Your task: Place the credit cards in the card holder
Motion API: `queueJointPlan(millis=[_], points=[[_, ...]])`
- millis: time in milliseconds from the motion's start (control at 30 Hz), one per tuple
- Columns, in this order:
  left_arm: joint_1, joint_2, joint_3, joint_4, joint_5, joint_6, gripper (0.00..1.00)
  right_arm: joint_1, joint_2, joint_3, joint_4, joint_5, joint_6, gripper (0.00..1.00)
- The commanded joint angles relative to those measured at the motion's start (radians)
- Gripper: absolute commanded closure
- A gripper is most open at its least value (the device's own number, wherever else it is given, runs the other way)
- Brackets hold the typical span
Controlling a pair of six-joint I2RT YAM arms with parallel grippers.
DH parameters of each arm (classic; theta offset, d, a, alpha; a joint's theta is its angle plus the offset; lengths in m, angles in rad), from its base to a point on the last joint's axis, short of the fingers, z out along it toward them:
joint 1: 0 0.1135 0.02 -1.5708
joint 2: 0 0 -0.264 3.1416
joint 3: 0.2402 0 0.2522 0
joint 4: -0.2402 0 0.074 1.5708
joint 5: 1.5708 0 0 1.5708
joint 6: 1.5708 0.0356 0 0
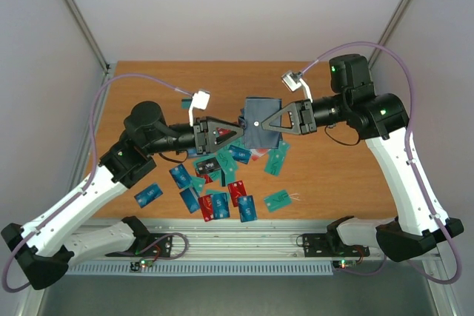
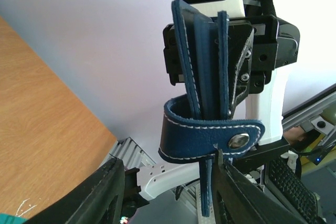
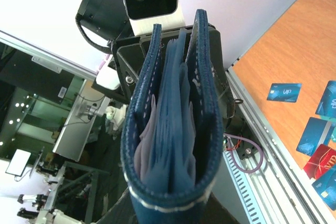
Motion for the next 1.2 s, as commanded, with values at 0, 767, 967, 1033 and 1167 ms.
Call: queueJointPlan(millis=[0, 767, 967, 1033, 1167], points=[[-0.003, 0.003, -0.013, 0.066, 0.039, 0.016, 0.54, -0.003, -0.003, 0.028, 0.052, -0.023, 0.027, 0.99], [-0.002, 0.060, -0.002, 0.182, 0.127, -0.030, 0.96, -0.003, -0.011, -0.036, 0.147, -0.001, 0.096, 0.96], [-0.004, 0.062, 0.010, 0.050, 0.042, 0.012, 1.00, -0.025, -0.019, -0.038, -0.020, 0.152, 0.035, 0.34], [-0.003, 0.087, 0.027, -0.054, -0.022, 0.061, 1.00, -0.053, -0.043, -0.066, -0.060, 0.232, 0.031, 0.26], [-0.002, 0.164, 0.044, -0.168, -0.084, 0.169, 1.00, -0.095, -0.096, -0.133, -0.130, 0.447, 0.034, 0.20]])
